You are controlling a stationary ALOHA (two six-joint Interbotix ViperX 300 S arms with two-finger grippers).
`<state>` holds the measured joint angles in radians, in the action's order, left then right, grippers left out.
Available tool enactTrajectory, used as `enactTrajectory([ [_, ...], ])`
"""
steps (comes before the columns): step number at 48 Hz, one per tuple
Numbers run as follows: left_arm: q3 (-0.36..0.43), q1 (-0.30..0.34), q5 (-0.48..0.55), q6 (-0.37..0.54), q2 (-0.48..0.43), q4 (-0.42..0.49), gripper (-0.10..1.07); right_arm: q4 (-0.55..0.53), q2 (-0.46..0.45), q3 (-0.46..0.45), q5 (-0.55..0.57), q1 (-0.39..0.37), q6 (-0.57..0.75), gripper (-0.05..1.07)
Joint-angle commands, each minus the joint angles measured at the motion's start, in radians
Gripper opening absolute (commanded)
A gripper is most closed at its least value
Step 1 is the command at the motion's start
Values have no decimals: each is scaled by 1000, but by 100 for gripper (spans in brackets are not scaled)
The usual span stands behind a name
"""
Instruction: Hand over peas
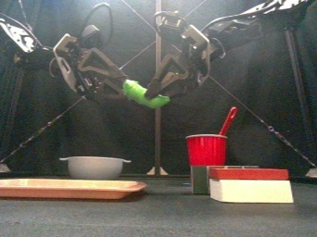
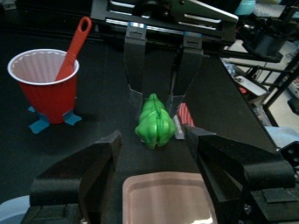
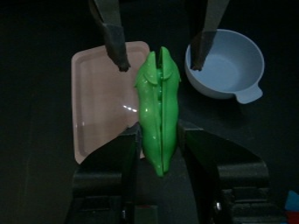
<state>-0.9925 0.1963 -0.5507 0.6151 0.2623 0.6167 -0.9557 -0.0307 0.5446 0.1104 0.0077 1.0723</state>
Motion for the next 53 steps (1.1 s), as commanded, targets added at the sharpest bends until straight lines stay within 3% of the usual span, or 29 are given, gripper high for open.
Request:
enactTrajectory([
  [1, 41, -2, -12, 0, -20, -6, 93, -2, -17, -21, -5, -6, 0, 59],
  [24, 87, -2, -37, 3, -86, -15, 85, -2, -17, -28, -5, -14, -2, 59],
  [53, 81, -2, -32, 6, -89, -17, 84, -2, -21, -29, -5, -17, -3, 59],
])
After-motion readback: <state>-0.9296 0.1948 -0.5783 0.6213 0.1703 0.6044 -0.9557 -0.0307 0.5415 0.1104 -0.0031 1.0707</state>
